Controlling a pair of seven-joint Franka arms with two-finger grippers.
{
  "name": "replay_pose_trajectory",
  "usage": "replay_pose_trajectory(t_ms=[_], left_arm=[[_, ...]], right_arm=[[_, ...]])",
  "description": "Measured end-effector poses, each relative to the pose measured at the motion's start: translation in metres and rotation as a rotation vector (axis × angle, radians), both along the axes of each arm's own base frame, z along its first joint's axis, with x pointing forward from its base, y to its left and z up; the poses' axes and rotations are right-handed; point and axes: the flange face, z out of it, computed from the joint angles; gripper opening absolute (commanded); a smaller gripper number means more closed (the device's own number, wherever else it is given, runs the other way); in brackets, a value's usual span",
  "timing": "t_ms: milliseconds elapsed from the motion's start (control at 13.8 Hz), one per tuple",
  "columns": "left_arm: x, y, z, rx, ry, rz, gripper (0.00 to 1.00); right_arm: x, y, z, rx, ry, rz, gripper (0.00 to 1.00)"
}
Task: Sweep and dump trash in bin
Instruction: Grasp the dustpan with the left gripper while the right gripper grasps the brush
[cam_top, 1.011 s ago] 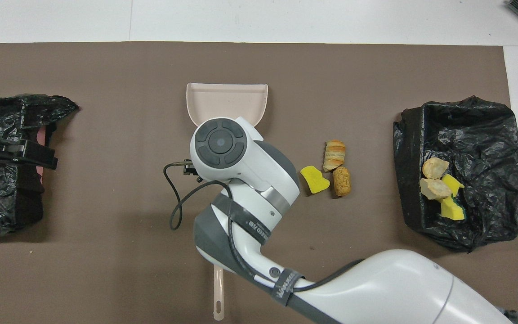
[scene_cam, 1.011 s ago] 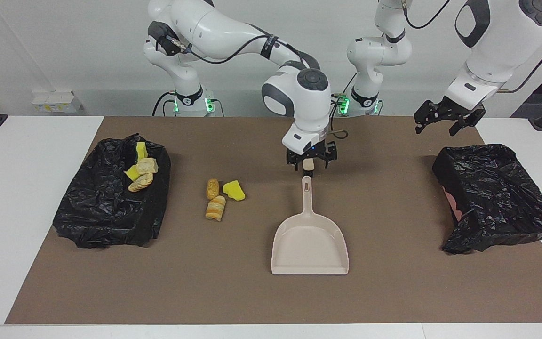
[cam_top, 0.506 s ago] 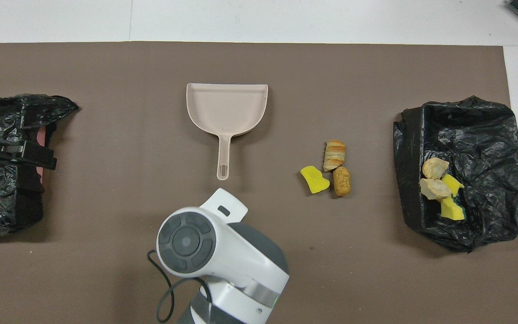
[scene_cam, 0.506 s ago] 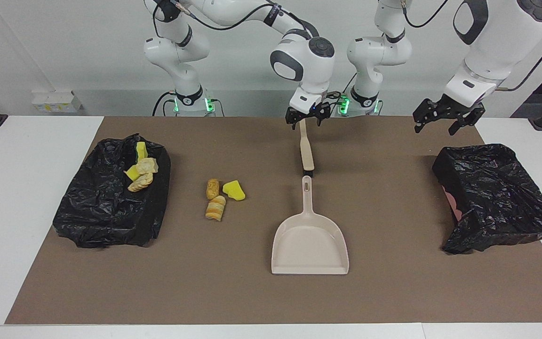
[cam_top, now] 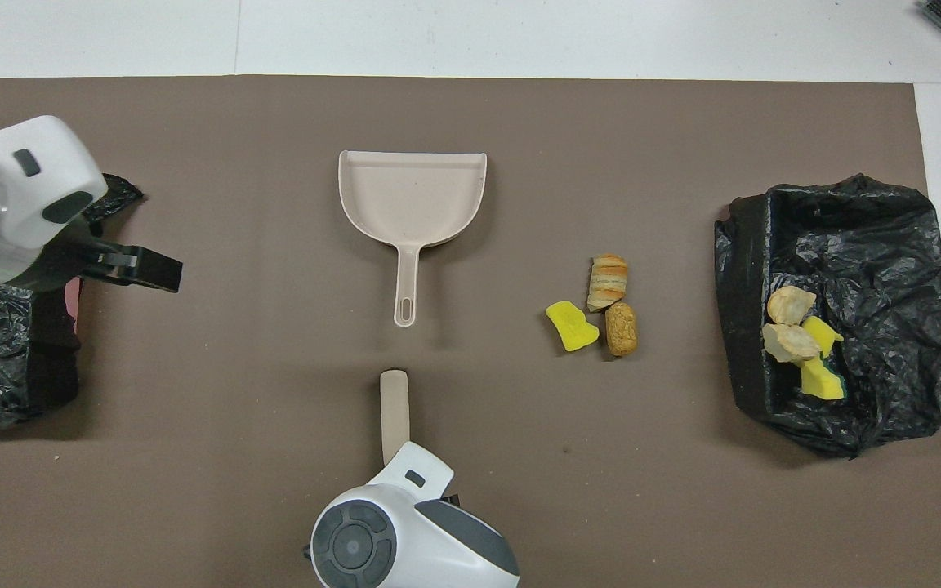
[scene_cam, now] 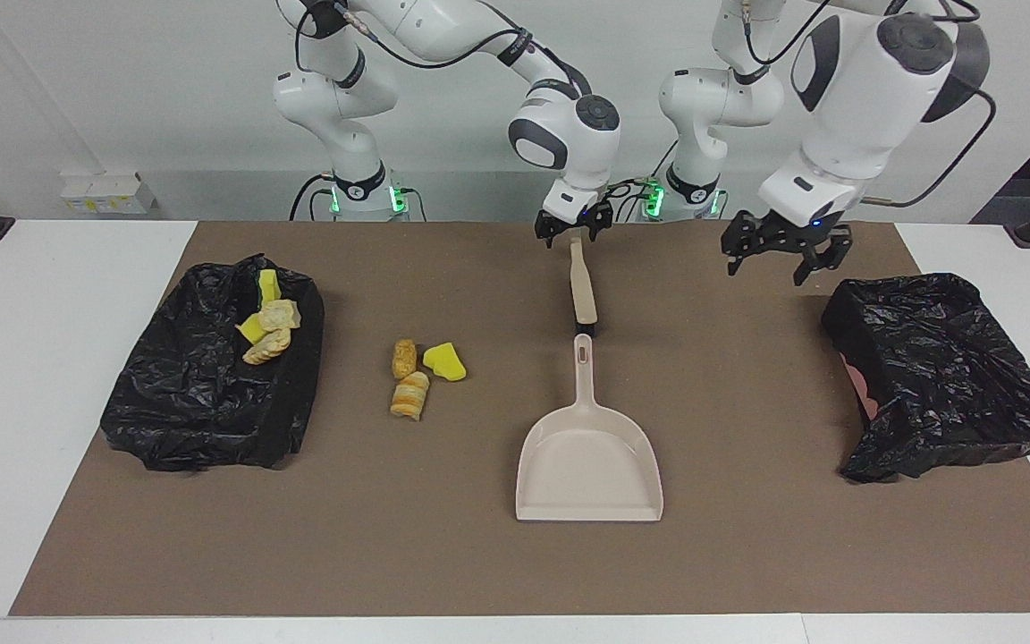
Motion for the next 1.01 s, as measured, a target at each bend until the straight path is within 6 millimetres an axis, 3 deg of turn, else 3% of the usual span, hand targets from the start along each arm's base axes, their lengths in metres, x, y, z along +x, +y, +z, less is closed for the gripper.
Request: replay_pose_trajectory(t_ms=[217, 289, 578, 867, 1011], left_arm=[[0.007, -0.055, -0.04, -0.003, -0.003, -0.024, 1.0], [0.008, -0.072, -0.055, -0.001, 0.002, -0.025, 1.0], [0.01, -0.139, -0.115, -0.012, -0.015, 0.009, 1.0], [0.014, -0.168, -0.157, -0.025, -0.033, 0.037, 1.0], [0.011, -0.181, -0.179, -0.021, -0.023, 0.06, 1.0]], right_arm=[[-0.001, -0.001, 0.001, -0.001, -0.005, 0.001, 0.1], [-0.001, -0.001, 0.002, -0.001, -0.006, 0.0, 0.0], [0.005, -0.001, 0.007, 0.007, -0.012, -0.01, 0.0], [0.02, -0.018, 0.018, -0.043, -0.012, -0.034, 0.0], [0.029, -0.042, 0.035, -0.126, -0.012, -0.021, 0.0]])
